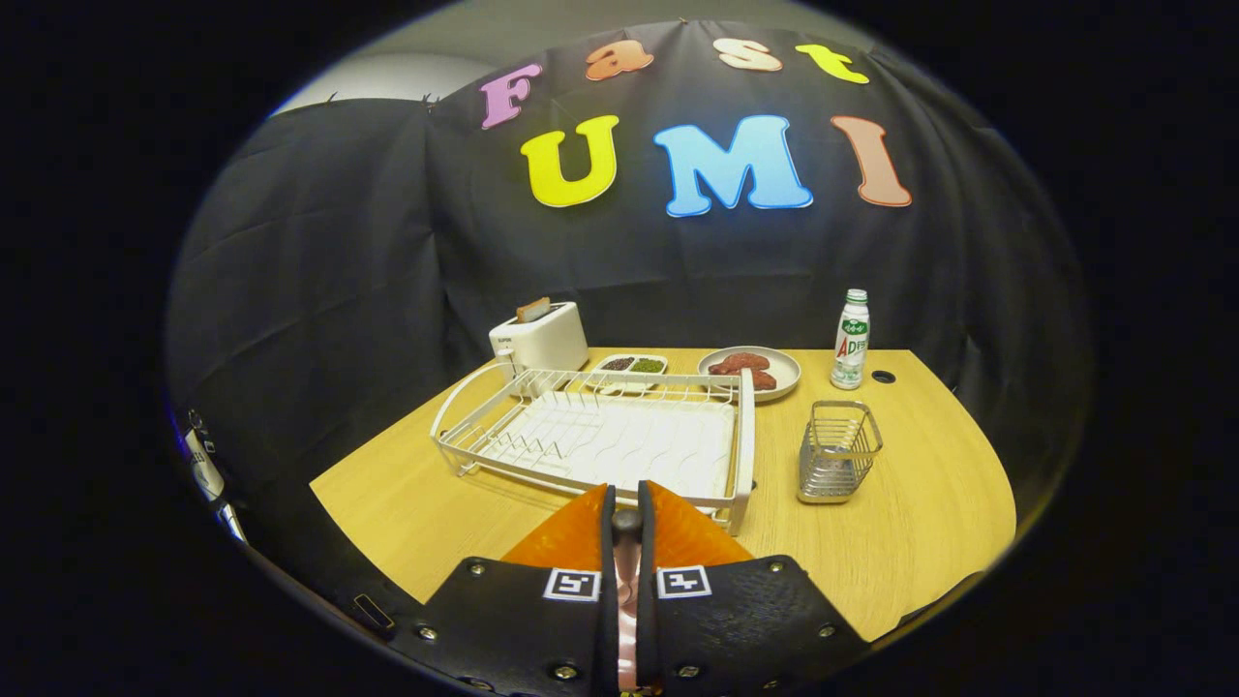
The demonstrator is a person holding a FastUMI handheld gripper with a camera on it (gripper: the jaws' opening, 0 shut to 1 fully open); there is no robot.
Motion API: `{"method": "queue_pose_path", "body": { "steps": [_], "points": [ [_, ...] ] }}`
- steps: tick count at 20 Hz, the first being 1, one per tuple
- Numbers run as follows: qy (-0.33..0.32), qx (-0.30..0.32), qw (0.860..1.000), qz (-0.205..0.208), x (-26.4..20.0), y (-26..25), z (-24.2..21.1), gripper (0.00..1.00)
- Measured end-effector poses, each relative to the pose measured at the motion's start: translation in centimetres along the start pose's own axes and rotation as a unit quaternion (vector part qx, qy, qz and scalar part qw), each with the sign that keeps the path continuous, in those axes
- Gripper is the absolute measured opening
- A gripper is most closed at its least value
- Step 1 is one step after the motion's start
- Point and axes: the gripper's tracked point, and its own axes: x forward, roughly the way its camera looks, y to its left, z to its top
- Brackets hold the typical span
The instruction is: Take the plate from the dish rack, then take the spoon from the basket and place it into the plate.
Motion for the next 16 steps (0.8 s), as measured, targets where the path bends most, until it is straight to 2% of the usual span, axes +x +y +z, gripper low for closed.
{"method": "queue_pose_path", "body": {
  "steps": [6,10,12,13,16],
  "points": [
    [0.0,0.025,1.0,-0.005,-0.8,-1.1,-0.9,0.07],
    [0.002,0.016,1.0,-0.017,-1.5,-2.3,-0.4,0.14],
    [-0.019,0.011,1.0,-0.016,-2.2,-2.6,1.4,0.17],
    [-0.027,0.01,0.999,-0.015,-2.4,-2.9,2.3,0.24],
    [-0.055,-0.009,0.998,-0.028,-3.5,-4.4,4.9,0.24]
  ]
}}
